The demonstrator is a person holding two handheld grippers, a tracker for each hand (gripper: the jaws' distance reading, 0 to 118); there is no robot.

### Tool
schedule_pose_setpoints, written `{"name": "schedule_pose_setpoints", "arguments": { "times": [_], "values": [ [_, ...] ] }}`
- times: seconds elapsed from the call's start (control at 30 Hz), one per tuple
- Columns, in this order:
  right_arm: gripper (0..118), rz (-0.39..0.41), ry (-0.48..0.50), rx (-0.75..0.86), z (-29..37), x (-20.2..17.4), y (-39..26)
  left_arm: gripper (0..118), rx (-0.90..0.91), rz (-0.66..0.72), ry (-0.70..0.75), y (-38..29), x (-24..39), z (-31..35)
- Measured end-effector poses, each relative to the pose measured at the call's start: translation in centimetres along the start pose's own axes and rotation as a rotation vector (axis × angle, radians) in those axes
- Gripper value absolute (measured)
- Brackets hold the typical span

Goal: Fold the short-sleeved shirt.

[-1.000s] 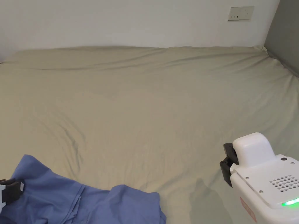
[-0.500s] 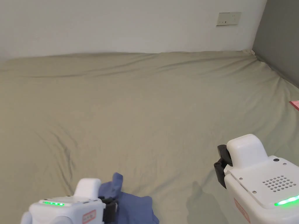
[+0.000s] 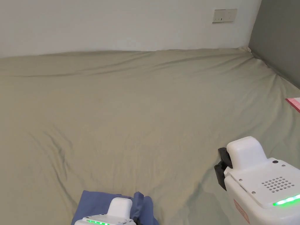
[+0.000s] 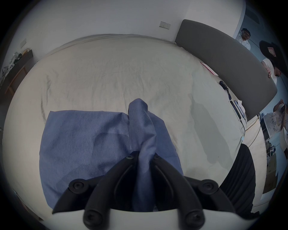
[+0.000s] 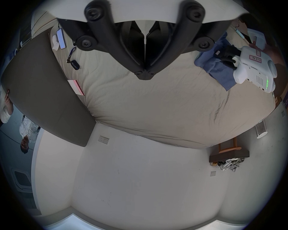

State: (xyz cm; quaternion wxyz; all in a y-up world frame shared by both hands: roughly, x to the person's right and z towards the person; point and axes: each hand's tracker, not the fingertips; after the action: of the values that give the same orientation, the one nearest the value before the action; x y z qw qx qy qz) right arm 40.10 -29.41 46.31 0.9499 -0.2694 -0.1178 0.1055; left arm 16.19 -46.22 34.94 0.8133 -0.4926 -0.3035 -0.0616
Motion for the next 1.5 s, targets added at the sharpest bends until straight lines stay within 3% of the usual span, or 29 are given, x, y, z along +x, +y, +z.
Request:
{"name": "schedule_pose_setpoints", "arguments": {
  "times": [0.07,0.1,0.13,0.17,0.2,0.23,0.27,0.43,0.47,0.53,0.57,0.87,1.07,1.23,1.37,1.5],
  "values": [
    [3,0.0,0.007,-0.002,0.0,-0.2,0.0,19,0.001,-0.014,-0.002,-0.2,0.0,0.0],
    [3,0.001,0.01,-0.002,0.0,-0.3,0.0,38,0.005,-0.027,-0.009,-0.2,0.0,0.1],
    [3,0.004,0.012,-0.001,0.0,-0.4,0.0,38,0.007,-0.029,-0.057,-0.1,-0.3,0.4],
    [3,0.007,0.013,0.0,0.0,-0.4,0.1,46,0.004,0.0,-0.171,0.0,-1.0,1.0],
    [3,0.01,0.013,0.0,0.1,-0.5,0.1,65,0.002,0.055,-0.273,0.0,-1.5,1.4],
    [3,0.012,0.013,0.001,0.1,-0.5,0.2,95,0.012,0.101,-0.339,0.1,-1.8,1.9],
    [3,0.013,0.011,0.002,0.2,-0.4,0.1,118,0.051,0.123,-0.35,0.1,-2.0,2.7],
    [3,0.008,-0.003,0.009,0.8,0.0,0.3,109,0.199,0.103,-0.211,0.6,-4.0,4.6],
    [3,0.009,-0.006,0.01,0.9,0.0,0.3,86,0.21,0.108,-0.159,0.6,-4.5,4.6],
    [3,0.012,-0.009,0.012,1.2,0.0,0.2,19,0.231,0.097,-0.046,0.4,-4.8,4.1],
    [3,0.014,-0.01,0.013,1.3,0.0,0.2,0,0.254,0.068,0.018,0.0,-4.8,3.5],
    [3,0.025,-0.016,0.002,1.7,-0.2,-0.1,0,0.211,-0.223,0.149,-3.7,1.4,-3.3],
    [3,0.036,-0.017,-0.01,1.6,-0.1,-0.3,0,0.149,-0.19,0.108,-3.4,4.4,-2.5],
    [3,0.032,-0.006,-0.016,0.9,-0.5,-0.1,0,0.138,-0.185,0.013,-3.8,5.3,-2.1],
    [3,0.046,0.036,-0.024,-0.1,-1.7,0.0,0,0.058,-0.151,-0.283,-4.0,5.3,-0.8],
    [3,0.062,0.097,-0.047,-1.5,-3.1,-0.5,0,0.173,-0.12,-0.292,-4.1,3.4,2.8]
  ]
}}
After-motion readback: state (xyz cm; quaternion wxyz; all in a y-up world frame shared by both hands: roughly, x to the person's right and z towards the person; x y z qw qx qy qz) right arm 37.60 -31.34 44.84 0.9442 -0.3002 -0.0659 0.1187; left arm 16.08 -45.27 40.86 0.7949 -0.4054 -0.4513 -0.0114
